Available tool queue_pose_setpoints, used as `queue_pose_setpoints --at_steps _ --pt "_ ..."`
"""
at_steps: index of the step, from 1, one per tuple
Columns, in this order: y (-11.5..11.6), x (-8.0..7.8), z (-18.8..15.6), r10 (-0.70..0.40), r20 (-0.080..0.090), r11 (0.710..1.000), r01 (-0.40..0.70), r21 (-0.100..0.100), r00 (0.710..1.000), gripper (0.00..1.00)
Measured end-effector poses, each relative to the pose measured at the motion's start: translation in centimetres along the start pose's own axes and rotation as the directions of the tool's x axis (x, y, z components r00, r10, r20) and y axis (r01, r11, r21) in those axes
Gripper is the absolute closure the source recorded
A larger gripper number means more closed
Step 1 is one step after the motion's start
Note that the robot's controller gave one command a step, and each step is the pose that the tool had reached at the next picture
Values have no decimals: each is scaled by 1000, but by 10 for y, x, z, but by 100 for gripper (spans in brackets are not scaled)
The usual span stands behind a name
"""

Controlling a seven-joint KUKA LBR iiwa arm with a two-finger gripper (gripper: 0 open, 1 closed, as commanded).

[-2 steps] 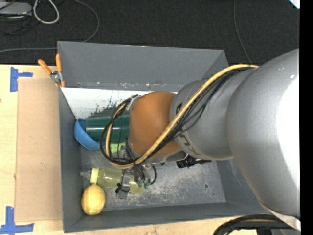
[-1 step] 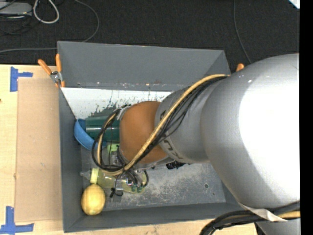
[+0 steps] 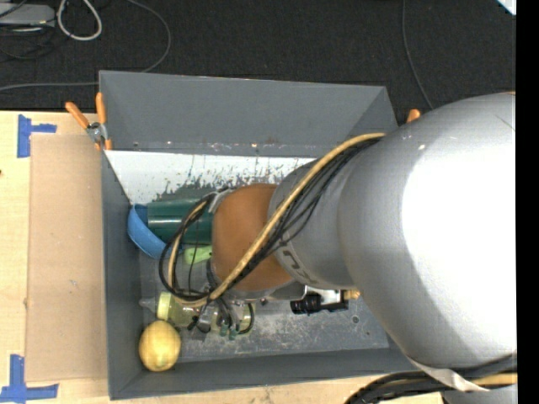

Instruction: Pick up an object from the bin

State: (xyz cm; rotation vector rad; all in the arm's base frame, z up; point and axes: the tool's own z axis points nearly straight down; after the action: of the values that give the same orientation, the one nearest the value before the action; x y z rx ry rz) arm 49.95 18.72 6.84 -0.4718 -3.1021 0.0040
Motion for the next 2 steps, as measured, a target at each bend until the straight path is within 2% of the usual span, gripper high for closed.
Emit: queue_pose_setpoints --at_steps 1,2 --pt "0 0 0 1 0 1000 -1 0 1000 100" --pt "-2 3 -25 1 -10 1000 -1 7 1000 100"
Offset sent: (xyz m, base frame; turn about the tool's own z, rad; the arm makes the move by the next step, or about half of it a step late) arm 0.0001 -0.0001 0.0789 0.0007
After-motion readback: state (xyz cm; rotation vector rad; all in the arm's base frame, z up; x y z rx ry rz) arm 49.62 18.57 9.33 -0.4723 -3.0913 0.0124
